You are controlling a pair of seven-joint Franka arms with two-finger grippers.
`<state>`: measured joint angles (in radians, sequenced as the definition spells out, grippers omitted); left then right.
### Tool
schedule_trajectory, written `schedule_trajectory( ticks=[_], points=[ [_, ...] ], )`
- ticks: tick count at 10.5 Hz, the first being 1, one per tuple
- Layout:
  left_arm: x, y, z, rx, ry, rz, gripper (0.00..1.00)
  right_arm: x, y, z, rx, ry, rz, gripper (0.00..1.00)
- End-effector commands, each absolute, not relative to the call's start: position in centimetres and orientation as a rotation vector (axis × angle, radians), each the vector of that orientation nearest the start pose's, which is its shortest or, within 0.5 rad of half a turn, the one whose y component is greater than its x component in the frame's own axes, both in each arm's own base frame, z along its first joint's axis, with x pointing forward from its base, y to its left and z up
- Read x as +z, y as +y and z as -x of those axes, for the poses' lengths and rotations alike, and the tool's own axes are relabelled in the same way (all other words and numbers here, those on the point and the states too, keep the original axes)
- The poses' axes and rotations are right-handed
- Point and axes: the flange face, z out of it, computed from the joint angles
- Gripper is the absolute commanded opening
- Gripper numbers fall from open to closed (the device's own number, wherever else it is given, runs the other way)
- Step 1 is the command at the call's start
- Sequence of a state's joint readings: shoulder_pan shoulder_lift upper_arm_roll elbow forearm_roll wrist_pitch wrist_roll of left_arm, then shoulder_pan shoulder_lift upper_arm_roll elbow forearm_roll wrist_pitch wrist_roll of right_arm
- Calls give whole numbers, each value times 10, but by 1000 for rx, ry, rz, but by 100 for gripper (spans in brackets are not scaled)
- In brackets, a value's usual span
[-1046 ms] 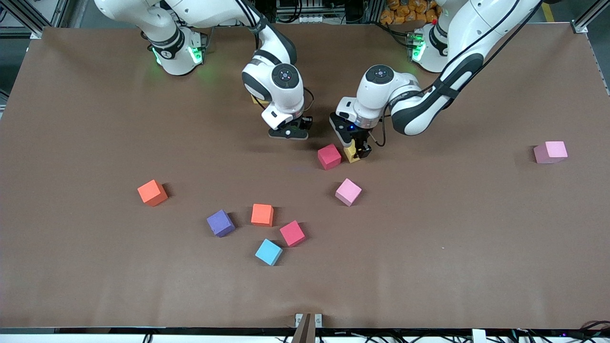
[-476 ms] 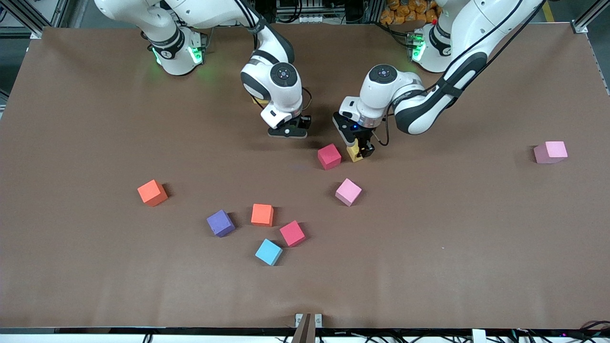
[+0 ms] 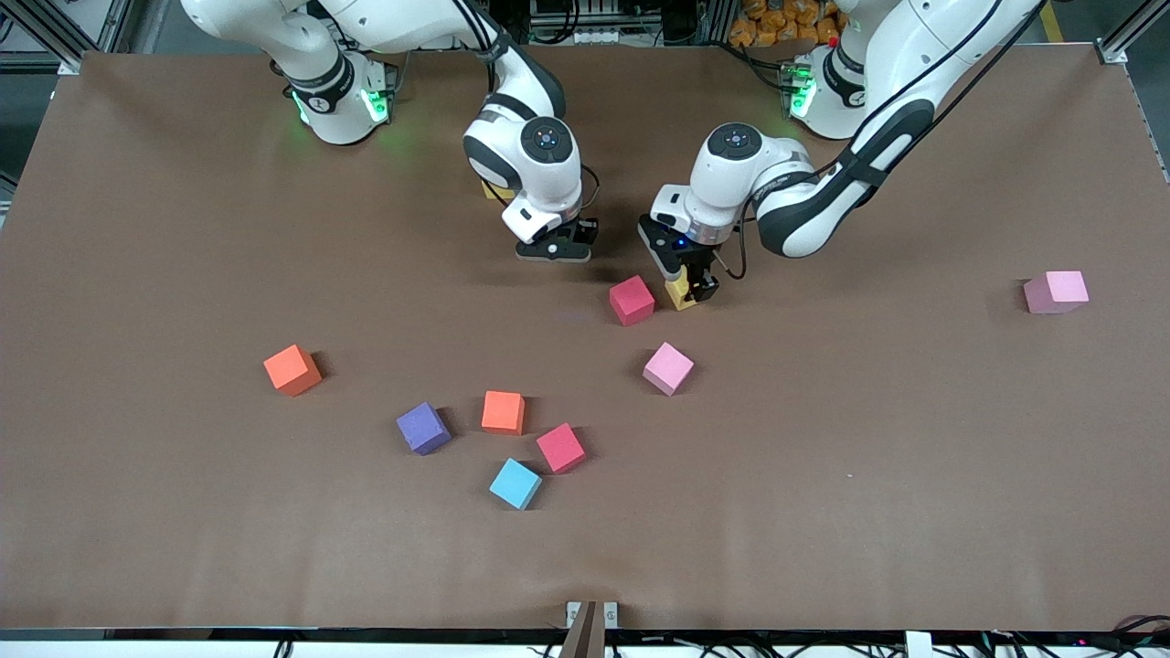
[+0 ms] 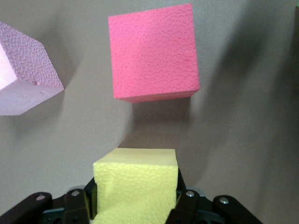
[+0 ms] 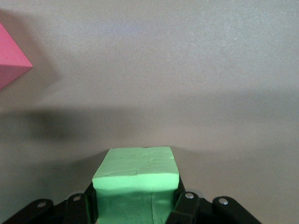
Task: Form number 2 with 11 blocks
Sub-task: 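Lower the green cube against the pink cube and open the right gripper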
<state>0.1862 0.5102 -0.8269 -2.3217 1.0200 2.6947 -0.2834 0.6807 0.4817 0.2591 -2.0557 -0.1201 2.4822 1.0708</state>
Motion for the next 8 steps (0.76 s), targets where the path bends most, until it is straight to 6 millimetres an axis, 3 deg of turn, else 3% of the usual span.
schedule_trajectory(
  ticks=[1, 8],
  points=[
    [200, -337, -374, -308, 1741, 2542, 0, 202, 474, -334, 86, 97, 3154, 0],
    [200, -337, -374, -306, 1742, 2541, 0, 202, 473, -332, 76, 80, 3161, 0]
  ],
)
